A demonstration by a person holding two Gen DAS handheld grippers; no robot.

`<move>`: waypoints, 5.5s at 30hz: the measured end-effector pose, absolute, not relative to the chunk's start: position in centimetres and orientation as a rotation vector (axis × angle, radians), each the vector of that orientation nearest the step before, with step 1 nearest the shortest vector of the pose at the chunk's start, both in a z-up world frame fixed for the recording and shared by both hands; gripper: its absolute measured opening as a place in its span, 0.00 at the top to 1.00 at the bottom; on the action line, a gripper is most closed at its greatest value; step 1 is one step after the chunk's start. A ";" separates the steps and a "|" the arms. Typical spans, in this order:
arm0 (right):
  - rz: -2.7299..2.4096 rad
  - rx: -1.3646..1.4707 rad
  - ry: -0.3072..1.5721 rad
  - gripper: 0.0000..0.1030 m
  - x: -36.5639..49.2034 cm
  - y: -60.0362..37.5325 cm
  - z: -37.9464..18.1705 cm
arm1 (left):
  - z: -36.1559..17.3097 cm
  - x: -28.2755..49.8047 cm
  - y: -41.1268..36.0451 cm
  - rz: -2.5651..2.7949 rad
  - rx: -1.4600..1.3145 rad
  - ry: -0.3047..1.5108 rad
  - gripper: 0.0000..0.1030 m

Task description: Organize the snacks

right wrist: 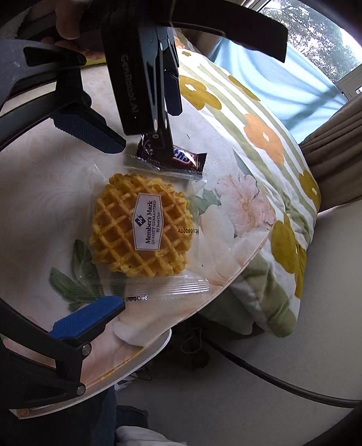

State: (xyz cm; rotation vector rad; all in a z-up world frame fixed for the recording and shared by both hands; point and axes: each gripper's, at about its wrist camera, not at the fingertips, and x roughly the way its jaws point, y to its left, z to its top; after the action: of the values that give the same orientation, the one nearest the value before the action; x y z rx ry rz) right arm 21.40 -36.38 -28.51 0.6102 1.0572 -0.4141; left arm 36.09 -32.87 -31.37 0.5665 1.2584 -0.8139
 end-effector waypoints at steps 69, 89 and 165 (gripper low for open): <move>0.043 0.189 0.796 0.35 27.2 -24.6 -12.4 | -10.4 35.2 -9.4 -0.492 0.178 0.927 0.75; 0.420 0.043 0.872 0.35 30.1 -4.8 -13.2 | -15.2 37.0 14.2 -0.140 0.001 1.034 0.75; 0.015 0.051 0.537 0.04 7.7 -19.0 -2.1 | -0.8 7.2 3.8 -0.055 0.018 0.550 0.00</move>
State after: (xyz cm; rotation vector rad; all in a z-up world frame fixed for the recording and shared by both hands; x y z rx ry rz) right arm 7.74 -18.98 -2.15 0.0514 0.5368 0.0148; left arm 7.20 3.79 -0.81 0.0182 0.5502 -0.0550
